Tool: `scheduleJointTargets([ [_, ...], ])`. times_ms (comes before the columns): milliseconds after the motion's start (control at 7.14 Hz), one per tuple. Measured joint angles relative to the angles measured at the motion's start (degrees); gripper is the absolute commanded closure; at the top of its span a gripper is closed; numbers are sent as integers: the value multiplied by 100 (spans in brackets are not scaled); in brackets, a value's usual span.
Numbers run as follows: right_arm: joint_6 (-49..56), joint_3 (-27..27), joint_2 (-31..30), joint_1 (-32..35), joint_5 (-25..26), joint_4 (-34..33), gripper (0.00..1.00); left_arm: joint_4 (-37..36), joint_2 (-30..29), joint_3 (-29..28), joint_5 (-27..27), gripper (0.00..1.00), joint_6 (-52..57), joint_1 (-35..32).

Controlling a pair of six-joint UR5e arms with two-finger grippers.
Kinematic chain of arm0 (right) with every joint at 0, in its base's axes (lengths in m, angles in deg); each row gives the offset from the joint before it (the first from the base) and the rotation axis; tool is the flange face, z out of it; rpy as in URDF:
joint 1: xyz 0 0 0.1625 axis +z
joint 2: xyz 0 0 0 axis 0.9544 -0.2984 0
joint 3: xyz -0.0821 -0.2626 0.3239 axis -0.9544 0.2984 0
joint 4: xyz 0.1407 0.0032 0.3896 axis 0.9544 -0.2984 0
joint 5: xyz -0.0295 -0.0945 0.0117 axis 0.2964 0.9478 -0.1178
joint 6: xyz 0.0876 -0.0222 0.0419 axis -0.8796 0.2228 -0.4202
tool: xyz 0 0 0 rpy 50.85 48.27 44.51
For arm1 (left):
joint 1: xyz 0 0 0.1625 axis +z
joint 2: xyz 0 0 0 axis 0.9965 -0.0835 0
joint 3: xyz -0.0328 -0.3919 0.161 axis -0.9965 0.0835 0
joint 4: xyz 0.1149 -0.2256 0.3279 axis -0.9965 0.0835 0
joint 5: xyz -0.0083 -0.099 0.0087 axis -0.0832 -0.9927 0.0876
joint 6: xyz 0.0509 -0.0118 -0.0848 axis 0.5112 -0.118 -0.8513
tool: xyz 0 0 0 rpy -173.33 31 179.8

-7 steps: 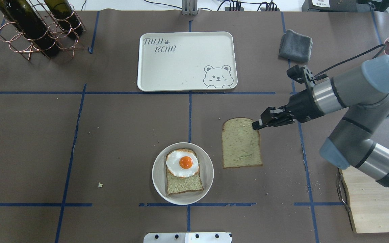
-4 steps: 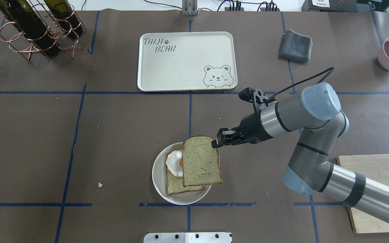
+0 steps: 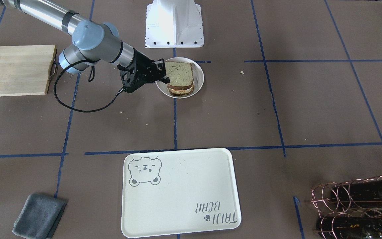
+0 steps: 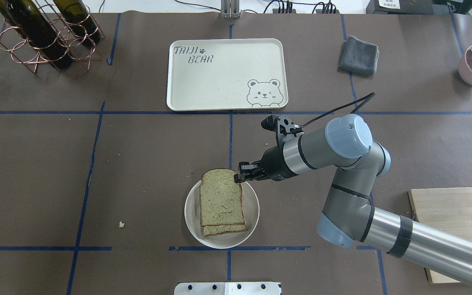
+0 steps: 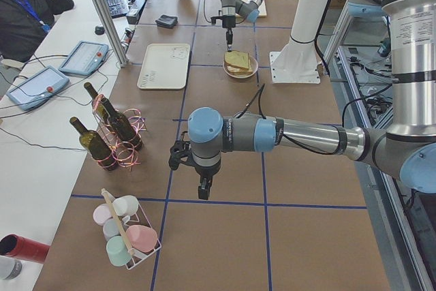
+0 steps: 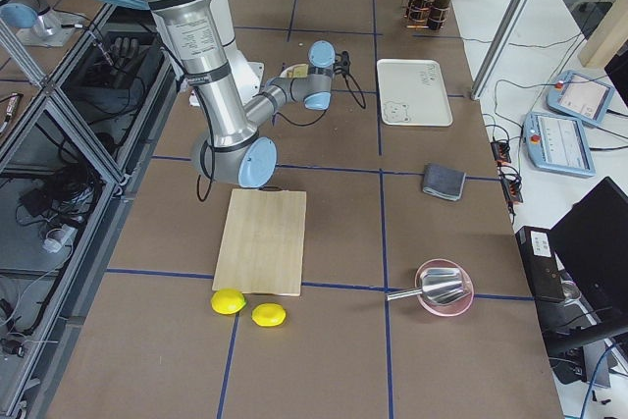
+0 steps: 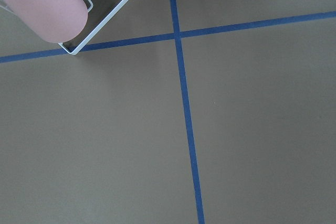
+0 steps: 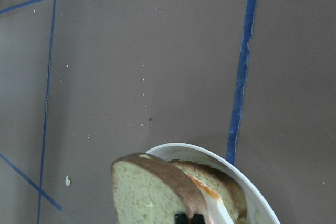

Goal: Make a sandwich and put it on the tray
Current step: 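Lower the bread onto the egg toast and open the right gripper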

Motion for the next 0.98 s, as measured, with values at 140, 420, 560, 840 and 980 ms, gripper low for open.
scheduleJointTargets([
  [140, 11, 59, 16, -60, 79, -3, 100, 4, 0, -1, 0, 0, 0, 0],
  [420, 52, 111, 5, -106, 112, 4, 100, 13, 0, -4, 0, 0, 0, 0],
  [560, 59, 111, -17, -119, 100, 9, 100, 26, 1, -6, 0, 0, 0, 0],
  [840, 68, 107, -34, -130, 104, 11, 0, 40, 2, -8, 0, 0, 0, 0],
  [980, 71, 90, -46, -115, 140, 8, 0, 41, 1, -9, 0, 0, 0, 0],
])
